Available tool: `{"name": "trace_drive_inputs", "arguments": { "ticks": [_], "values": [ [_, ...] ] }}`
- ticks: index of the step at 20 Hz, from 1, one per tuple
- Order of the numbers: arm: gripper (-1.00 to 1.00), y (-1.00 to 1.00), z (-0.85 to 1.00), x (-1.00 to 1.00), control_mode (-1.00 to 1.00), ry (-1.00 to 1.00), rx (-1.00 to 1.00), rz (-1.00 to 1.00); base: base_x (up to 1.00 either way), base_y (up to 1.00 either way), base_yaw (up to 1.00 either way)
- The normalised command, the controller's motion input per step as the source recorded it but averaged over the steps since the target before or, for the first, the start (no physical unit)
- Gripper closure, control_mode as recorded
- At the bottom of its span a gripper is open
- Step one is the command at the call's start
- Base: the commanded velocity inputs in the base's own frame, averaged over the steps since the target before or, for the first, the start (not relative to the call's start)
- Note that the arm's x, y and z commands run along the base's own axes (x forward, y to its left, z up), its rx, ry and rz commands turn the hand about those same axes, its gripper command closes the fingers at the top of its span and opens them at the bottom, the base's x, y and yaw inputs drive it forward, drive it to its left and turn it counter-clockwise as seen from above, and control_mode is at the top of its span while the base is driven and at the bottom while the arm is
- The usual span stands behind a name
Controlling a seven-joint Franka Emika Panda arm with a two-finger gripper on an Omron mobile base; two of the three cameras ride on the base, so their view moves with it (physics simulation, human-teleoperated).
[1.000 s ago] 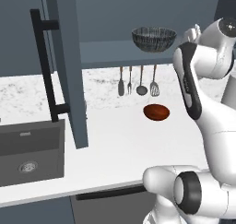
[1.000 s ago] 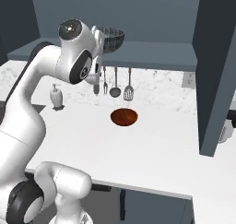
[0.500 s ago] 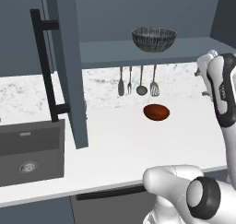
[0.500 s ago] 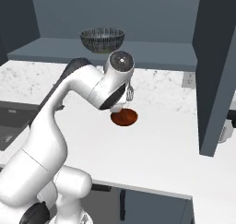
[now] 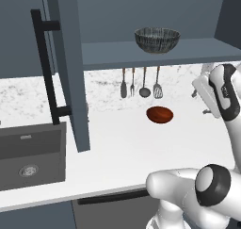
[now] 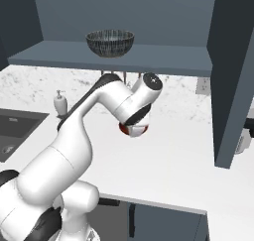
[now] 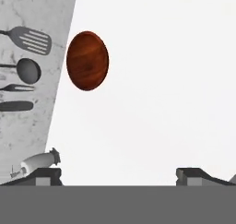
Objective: Pick up the bowls on the counter and stack them on top of one another in the open cabinet. Place the smaller bowl on top of the larger bowl.
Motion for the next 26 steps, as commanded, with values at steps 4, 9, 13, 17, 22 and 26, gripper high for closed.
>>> {"name": "trace_drive_inputs", "arguments": {
  "ticks": [4, 9, 13, 17, 22, 26],
  "values": [
    [-1.0, 0.0, -0.67, 0.45, -1.0, 0.0, 0.0, 0.08, 0.0, 0.0, 0.0],
    [-1.0, -0.1, -0.55, 0.45, -1.0, 0.05, 0.0, 0.05, 0.0, 0.0, 0.0],
    [-1.0, -0.27, -0.37, 0.47, -1.0, 0.09, 0.03, 0.04, 0.0, 0.0, 0.0],
    [-1.0, -0.16, -0.42, 0.56, -1.0, 0.06, 0.03, 0.06, 0.0, 0.0, 0.0],
    [-1.0, -0.06, -0.39, 0.55, -1.0, 0.05, 0.01, 0.05, 0.0, 0.0, 0.0],
    [-1.0, 0.0, -0.37, 0.55, -1.0, 0.1, 0.0, 0.03, 0.0, 0.0, 0.0]
  ]
}}
